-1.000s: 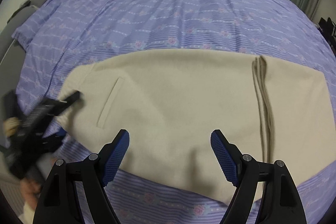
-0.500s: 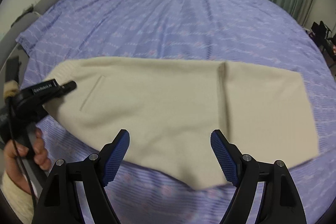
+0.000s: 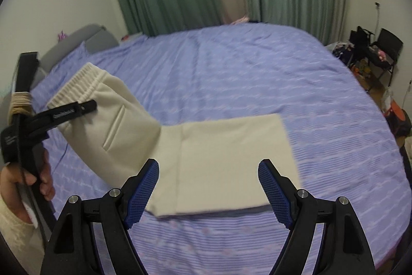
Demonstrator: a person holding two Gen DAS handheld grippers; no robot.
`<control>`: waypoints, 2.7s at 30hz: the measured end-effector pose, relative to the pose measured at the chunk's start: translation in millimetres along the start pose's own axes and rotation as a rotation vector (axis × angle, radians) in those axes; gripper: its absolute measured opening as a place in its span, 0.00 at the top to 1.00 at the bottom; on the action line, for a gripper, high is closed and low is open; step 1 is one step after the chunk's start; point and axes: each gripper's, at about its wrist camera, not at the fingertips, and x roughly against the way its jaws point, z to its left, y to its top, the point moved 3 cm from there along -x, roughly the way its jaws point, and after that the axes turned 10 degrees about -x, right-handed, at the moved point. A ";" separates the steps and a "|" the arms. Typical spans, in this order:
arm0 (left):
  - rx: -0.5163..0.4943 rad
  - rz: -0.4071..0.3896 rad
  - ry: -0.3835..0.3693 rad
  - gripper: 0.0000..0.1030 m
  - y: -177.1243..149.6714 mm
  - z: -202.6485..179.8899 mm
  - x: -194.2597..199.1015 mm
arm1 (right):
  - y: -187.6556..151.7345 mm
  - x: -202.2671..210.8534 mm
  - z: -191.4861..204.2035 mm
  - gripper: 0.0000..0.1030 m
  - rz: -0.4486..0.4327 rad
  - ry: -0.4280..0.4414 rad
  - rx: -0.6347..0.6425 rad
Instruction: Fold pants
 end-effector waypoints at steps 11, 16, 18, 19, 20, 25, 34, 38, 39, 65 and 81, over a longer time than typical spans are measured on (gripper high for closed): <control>-0.122 0.113 0.087 0.77 9.8 -164.0 -33.3 | 35.0 32.6 -139.9 0.22 -0.014 -0.034 -0.040; -0.161 0.221 0.079 0.75 -2.2 -217.1 -78.1 | 42.8 20.5 -191.7 0.22 0.003 -0.056 -0.095; -0.176 0.254 0.024 0.67 -6.3 -237.3 -91.8 | 42.2 15.7 -206.1 0.22 0.010 -0.070 -0.112; -0.172 0.249 -0.034 0.58 -5.9 -247.6 -92.0 | 41.6 13.3 -212.0 0.22 0.013 -0.077 -0.122; -0.171 0.240 -0.080 0.43 -3.5 -255.8 -89.7 | 40.9 12.3 -217.6 0.22 0.017 -0.078 -0.131; -0.274 0.085 -0.063 0.24 12.4 -273.5 -49.1 | 38.4 3.1 -233.5 0.22 0.044 -0.064 -0.173; -0.288 0.059 0.048 0.19 -26.4 -190.0 -22.5 | 29.7 -36.5 -194.0 0.22 0.092 0.073 -0.078; -0.235 0.132 0.070 0.19 -57.2 -155.9 -45.7 | 22.8 -78.4 -174.8 0.27 0.141 0.117 -0.038; -0.232 0.146 0.073 0.19 -64.9 -149.6 -51.6 | 20.1 -94.0 -170.5 0.32 0.163 0.123 -0.035; -0.074 0.292 0.027 0.18 -133.2 -96.8 -162.1 | 1.1 -218.6 -143.6 0.74 0.290 0.136 -0.127; -0.101 0.268 -0.014 0.18 -116.6 -128.7 -163.2 | 39.4 -200.4 -169.0 0.93 0.219 0.046 -0.081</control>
